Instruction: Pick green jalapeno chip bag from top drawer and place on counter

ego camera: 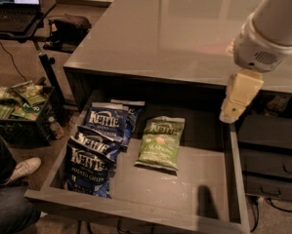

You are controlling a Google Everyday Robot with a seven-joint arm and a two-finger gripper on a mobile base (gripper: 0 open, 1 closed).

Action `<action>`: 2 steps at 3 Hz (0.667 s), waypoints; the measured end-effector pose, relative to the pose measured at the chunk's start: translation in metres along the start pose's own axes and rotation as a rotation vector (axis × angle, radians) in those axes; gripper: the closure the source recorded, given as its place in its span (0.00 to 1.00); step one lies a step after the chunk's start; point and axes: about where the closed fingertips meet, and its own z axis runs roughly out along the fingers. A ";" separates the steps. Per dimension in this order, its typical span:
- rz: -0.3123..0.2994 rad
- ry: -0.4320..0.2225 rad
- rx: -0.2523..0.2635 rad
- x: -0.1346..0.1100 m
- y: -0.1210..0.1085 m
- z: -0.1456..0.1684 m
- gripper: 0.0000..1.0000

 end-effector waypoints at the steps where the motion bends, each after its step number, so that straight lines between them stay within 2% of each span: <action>1: 0.028 0.000 -0.054 -0.012 -0.018 0.056 0.00; 2: 0.028 0.000 -0.054 -0.012 -0.018 0.056 0.00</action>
Offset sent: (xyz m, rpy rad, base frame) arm 0.0288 0.0128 -0.0372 0.0168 0.0417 -0.0125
